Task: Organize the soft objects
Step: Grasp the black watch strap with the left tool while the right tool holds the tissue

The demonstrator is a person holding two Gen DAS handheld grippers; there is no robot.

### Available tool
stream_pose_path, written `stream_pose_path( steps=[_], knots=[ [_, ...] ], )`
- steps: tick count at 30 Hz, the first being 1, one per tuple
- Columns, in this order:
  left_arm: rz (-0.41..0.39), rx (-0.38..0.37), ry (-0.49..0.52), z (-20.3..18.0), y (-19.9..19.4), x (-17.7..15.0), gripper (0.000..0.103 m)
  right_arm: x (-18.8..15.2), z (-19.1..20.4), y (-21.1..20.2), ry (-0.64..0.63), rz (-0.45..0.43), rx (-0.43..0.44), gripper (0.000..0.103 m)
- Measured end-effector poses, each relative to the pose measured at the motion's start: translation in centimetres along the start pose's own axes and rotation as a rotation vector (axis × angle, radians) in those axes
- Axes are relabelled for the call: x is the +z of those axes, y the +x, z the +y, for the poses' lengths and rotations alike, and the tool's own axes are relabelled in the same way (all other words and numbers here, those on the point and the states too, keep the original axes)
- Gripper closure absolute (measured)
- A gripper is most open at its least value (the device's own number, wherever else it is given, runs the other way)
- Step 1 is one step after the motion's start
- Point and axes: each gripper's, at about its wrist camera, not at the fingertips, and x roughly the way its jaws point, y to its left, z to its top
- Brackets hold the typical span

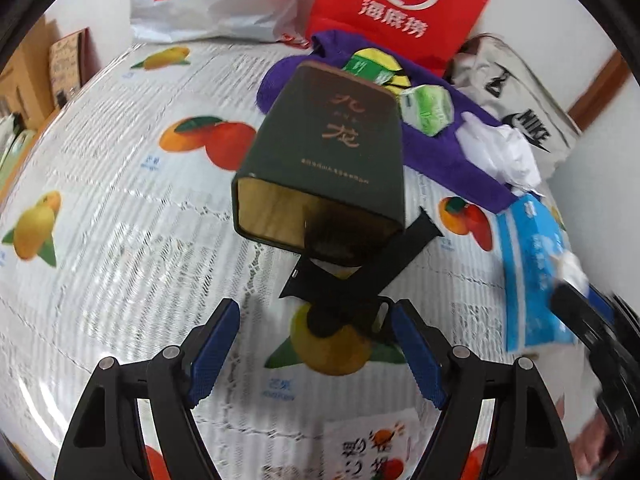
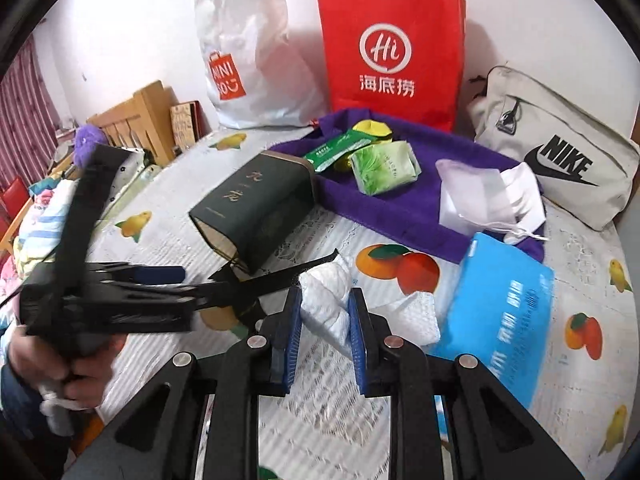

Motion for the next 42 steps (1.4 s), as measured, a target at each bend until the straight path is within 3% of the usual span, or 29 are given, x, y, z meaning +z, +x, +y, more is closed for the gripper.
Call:
stream_pose_path(
  steps=[8,11,15,32,35,37,40,42],
  knots=[
    [0.001,0.028,-0.018,-2.6,1.3,0.1,0.026,-1.7,-0.7,-1.2,0.003,0.001,0.021,0.08],
    [-0.005,0.057,-0.01,-3.3,1.7,0.1,0.019,-2.2,-0.9,-0.9,0.01,0.015,0.024,0.08],
    [0.009,0.144,0.106,-4.9,2.4,-0.3,0.018,-2.9,-0.9,-0.8,0.018,0.025,0.03,0.081],
    [0.023,0.224,0.047,0.9,-1.0,-3.1,0.014,-4.8,0.7,-1.3,0.004,0.038,0.056,0.08],
    [0.022,0.207,0.051,0.8,-1.1,-3.1,0.014,-4.8,0.7,-1.3,0.009,0.043,0.057,0.08],
    [0.012,0.182,0.101,0.0,-0.9,-3.1,0.016,-4.8,0.7,-1.3,0.008,0.041,0.055,0.08],
    [-0.003,0.208,0.193,-1.4,-0.3,-3.3,0.022,-4.7,0.7,-1.3,0.007,0.043,0.051,0.08],
    [-0.023,0.195,0.214,-1.7,-0.3,-3.2,0.038,-4.7,0.6,-1.1,0.01,0.049,0.048,0.08]
  ],
)
